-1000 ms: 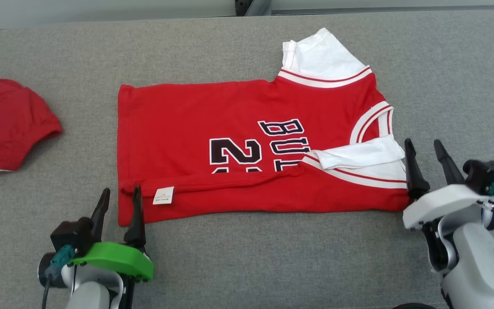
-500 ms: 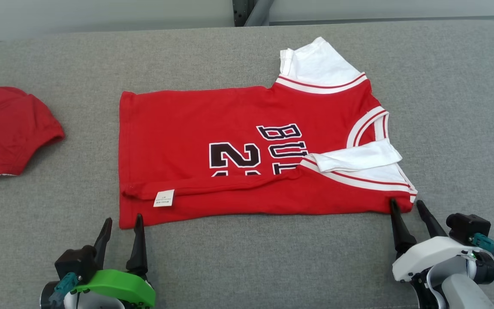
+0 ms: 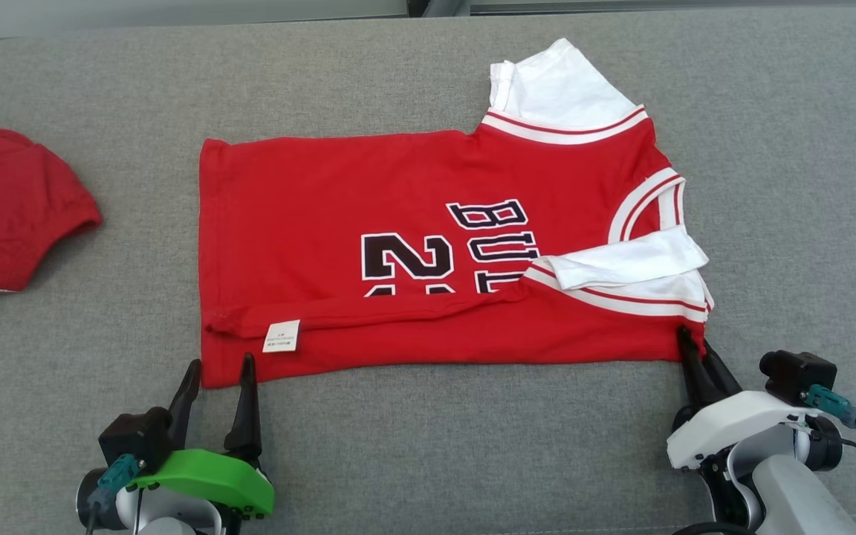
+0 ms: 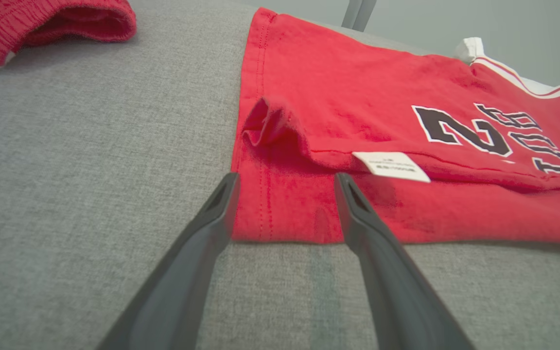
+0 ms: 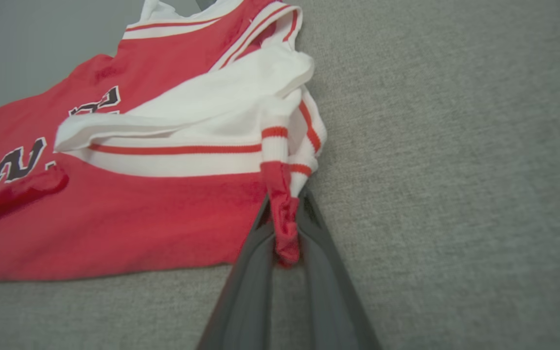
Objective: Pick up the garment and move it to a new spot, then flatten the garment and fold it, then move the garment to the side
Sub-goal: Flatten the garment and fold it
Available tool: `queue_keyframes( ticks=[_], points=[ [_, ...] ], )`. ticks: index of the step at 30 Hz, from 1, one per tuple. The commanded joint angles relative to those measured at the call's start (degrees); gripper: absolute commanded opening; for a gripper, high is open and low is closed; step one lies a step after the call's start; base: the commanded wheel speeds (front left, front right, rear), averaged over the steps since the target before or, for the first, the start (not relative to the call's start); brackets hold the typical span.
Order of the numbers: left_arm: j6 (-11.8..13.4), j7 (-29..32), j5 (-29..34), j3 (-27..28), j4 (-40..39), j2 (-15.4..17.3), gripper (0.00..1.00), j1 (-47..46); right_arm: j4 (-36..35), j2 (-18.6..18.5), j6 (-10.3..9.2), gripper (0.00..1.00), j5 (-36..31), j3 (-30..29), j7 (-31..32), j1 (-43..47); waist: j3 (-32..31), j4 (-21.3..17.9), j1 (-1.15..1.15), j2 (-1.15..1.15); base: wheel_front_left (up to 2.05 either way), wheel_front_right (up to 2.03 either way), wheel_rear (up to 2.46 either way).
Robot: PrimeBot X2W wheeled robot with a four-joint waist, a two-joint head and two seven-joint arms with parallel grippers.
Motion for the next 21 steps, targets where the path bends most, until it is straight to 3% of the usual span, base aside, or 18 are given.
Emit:
queue_keyframes(
  ticks=[1, 9, 10, 11, 15, 16, 21],
  points=[
    [0.17, 0.01, -0.44, 0.39, 0.69, 0.13, 1.0, -1.06, -0.6, -0.01, -0.12, 0.0, 0.46, -0.09, 0.19, 0.61, 0.44, -0.46, 0.0, 0.0, 0.0, 0.0, 0.0],
    [0.17, 0.01, -2.68, 0.89, 3.52, 0.11, 1.0, -2.01, -3.18, 0.53, -0.12, 0.0, 0.62, 0.62, 0.18, -0.15, 1.96, -1.55, 0.0, 0.0, 0.0, 0.0, 0.0],
    [0.17, 0.02, -2.95, 0.97, 4.49, 0.13, 0.82, -2.44, -3.57, 0.6, -0.12, 0.0, 0.64, 0.75, 0.18, -0.28, 2.1, -1.63, 0.0, 0.0, 0.0, 0.0, 0.0],
    [0.17, 0.05, -3.46, 1.43, 5.44, 0.14, 0.45, -2.7, -3.94, 0.66, -0.12, 0.0, 0.7, 0.82, 0.18, -0.31, 2.2, -1.68, 0.0, 0.0, 0.0, 0.0, 0.0],
    [0.16, 0.12, -4.48, 1.83, 7.9, 0.07, 0.34, -3.33, -4.84, 0.81, -0.12, 0.0, 0.83, 1.04, 0.18, -0.49, 2.64, -1.94, 0.0, 0.0, 0.0, 0.0, 0.0],
    [0.16, 0.12, -4.78, 1.46, 8.28, 0.04, 0.0, -3.51, -4.98, 0.82, -0.11, 0.0, 0.92, 1.1, 0.18, -0.54, 2.69, -1.95, 0.0, 0.0, 0.0, 0.0, 0.0],
    [0.15, 0.18, -11.41, -2.55, 8.23, -0.05, 0.0, -3.74, -5.86, 0.82, -0.11, 0.0, 1.71, 0.48, 0.16, 0.27, 1.55, -1.53, 0.0, 0.0, 0.0, 0.0, 0.0]
  ],
)
